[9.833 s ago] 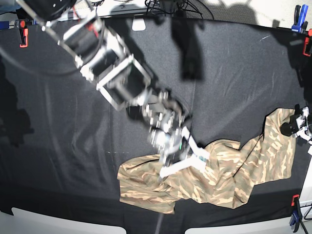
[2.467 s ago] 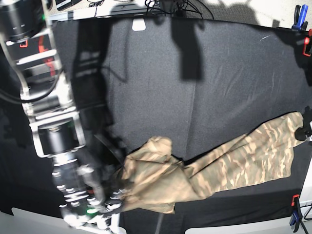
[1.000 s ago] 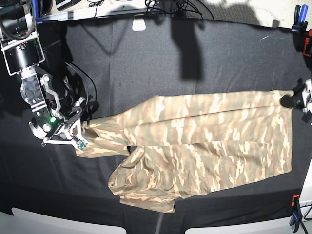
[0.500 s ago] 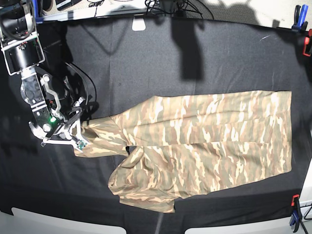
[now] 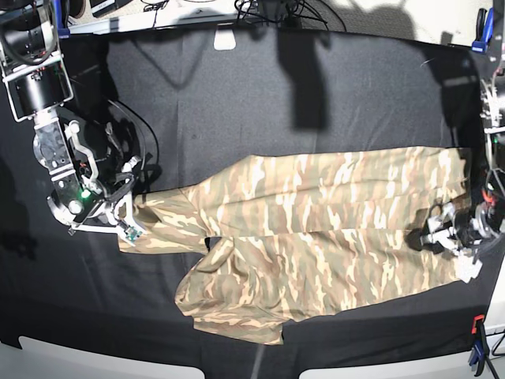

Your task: Layout the t-shirt on the table in an organized manner, then fold the t-shirt properly

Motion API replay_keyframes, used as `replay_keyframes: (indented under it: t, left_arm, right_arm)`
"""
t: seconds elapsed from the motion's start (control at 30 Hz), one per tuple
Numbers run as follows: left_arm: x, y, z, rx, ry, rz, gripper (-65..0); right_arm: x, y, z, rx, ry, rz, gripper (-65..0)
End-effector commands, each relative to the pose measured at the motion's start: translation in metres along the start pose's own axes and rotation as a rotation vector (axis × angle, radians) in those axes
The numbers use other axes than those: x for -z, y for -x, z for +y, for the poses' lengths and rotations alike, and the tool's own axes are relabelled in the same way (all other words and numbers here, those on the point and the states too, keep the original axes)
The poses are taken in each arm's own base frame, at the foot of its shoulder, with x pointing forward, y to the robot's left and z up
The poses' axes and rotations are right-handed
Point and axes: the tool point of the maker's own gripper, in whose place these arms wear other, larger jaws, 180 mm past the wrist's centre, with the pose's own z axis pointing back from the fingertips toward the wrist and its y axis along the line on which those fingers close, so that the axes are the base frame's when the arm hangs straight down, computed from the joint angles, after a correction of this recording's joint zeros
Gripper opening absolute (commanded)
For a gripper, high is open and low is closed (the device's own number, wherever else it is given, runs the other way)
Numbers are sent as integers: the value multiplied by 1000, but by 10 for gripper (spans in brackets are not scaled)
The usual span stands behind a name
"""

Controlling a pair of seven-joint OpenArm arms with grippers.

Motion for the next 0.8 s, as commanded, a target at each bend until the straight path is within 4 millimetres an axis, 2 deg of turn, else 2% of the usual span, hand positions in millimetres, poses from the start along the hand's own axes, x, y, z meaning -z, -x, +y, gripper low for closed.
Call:
replay_keyframes:
  t: [0.0,0.13,0.37,0.47,0.6,0.77]
  left_arm:
    - [-11,-34,1,39,-7,-87,-294]
    - [-13,-37,11,107,-64,-102,-294]
    - [-5,-32,3,103,-45,-81,-294]
    - [-2,-30,6,164,-78,-76,-294]
    - [0,-19,14,221,-117,-42,-294]
    - [2,1,14,153,-89,-10,-298]
  right_arm:
    - [-9,-7,-20,7,48,-22,-650]
    - [-9,-7,-20,8,48,-22,-650]
    - [-9,-7,-20,8,48,-22,-650]
    - [-9,-7,-20,8,49,-21,-650]
    - [-9,-7,-20,8,49,-22,-650]
    - [-9,-7,-20,8,49,-22,-650]
